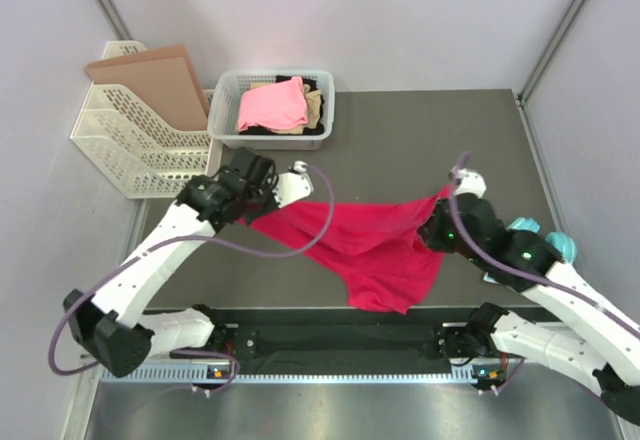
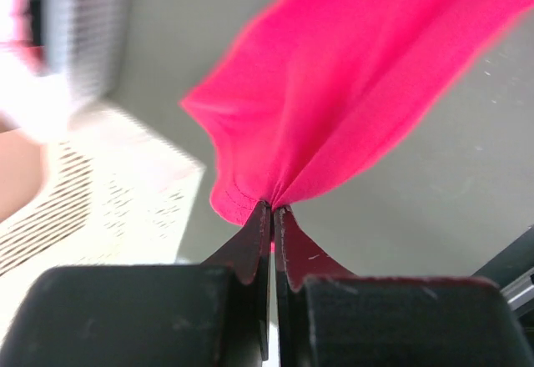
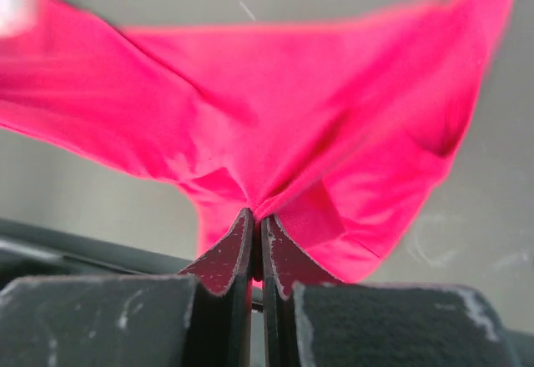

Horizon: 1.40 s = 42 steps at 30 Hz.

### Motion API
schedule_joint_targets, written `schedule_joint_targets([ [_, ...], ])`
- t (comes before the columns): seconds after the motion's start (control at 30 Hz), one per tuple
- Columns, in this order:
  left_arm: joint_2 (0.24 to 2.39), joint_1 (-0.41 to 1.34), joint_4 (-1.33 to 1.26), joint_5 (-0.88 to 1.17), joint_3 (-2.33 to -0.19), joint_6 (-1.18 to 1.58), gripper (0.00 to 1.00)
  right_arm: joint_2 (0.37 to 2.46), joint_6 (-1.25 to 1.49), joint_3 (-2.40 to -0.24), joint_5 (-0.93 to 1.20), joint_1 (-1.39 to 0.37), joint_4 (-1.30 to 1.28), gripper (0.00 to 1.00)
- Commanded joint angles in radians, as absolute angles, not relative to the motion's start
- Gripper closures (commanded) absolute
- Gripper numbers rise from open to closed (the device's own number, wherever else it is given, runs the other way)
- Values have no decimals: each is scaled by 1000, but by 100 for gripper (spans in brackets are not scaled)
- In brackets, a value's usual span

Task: Fold and stack the t-shirts
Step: Flatten out the tshirt

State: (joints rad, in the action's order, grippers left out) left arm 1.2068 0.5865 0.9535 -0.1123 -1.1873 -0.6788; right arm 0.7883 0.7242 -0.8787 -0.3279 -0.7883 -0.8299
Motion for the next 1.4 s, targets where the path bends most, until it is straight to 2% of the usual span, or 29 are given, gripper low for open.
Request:
schedule_joint_targets([
  [0.0, 1103, 581, 1110, -163, -1357, -663, 100, 625, 644, -1061, -357, -805, -916, 100],
  [0.13, 1063, 581, 1175, -219, -1524, -660, 100, 529, 528, -1216, -337, -805, -928, 100],
  [0.27, 1016, 581, 1195, -160, -1716, -646, 100, 502, 436, -1374, -292, -799, -910, 100],
  [0.37, 1087, 581, 1347, -167, -2006, -628, 100, 512, 379, -1498, -210, -766, -893, 100],
  [0.4, 1115, 583, 1395, -164, -2184, -626, 100, 532, 368, -1569, -151, -750, -905, 100],
  [0.5, 1180, 574, 1506, -163, -2406, -615, 100, 578, 334, -1702, -7, -658, -936, 100],
  [0.67, 1050, 506, 1463, -112, -2245, -670, 98, 638, 301, -1891, 155, -451, -1008, 100],
  [0.77, 1026, 497, 1448, -58, -2162, -670, 98, 673, 308, -1922, 132, -439, -1045, 100],
  [0.87, 1031, 497, 1457, -8, -2120, -658, 98, 678, 316, -1862, 65, -439, -1043, 100],
  [0.97, 1003, 497, 1404, -6, -1969, -679, 98, 701, 327, -1783, 5, -440, -1045, 100],
  [1.07, 945, 497, 1251, -70, -1634, -730, 100, 753, 328, -1678, -84, -440, -1046, 100],
  [1.17, 930, 497, 1140, -115, -1396, -776, 100, 824, 330, -1515, -147, -440, -979, 100],
  [1.37, 1040, 460, 849, -184, -1021, -885, 100, 1000, 319, -1332, -224, -396, -777, 100],
])
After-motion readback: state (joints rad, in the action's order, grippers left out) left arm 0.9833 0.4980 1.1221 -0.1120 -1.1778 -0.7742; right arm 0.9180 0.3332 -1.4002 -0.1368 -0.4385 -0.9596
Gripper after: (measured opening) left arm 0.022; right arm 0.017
